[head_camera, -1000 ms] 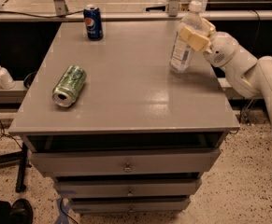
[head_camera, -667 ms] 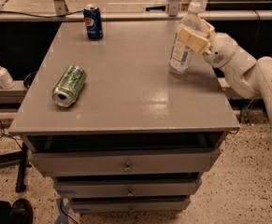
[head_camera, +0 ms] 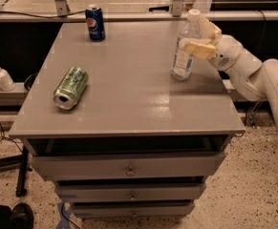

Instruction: Place blue plastic bottle upright

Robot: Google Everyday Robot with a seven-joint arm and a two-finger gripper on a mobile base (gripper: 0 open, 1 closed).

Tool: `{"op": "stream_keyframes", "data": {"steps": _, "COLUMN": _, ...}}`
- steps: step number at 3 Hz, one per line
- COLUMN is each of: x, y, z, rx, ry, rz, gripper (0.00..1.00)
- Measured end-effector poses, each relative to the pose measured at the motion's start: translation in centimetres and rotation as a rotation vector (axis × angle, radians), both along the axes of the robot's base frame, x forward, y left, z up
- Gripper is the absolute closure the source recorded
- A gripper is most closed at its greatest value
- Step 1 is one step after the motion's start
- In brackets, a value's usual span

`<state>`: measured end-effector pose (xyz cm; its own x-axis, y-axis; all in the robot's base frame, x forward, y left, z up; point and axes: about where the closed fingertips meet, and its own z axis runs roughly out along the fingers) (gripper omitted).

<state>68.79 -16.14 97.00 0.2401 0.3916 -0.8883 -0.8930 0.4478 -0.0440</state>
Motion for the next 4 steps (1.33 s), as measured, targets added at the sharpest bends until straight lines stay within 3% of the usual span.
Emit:
{"op": "stream_keyframes", "data": {"steps": 2, "x": -0.4, "y": -0.7, "z": 0.3, "rx": -0.005, "ry": -0.009, "rz": -0.015, "gripper": 0.0}}
{"op": "stream_keyframes", "data": {"steps": 3, "x": -1.3, "y": -3.3, "z": 1.7, "rx": -0.054, "ry": -0.023, "rz": -0.05, "gripper": 0.0}}
{"op": "stream_keyframes", "data": {"steps": 4, "x": -3.9, "y": -8.7, "z": 4.3, "rx": -0.168, "ry": -0.027, "rz": -0.116, "gripper": 0.0}}
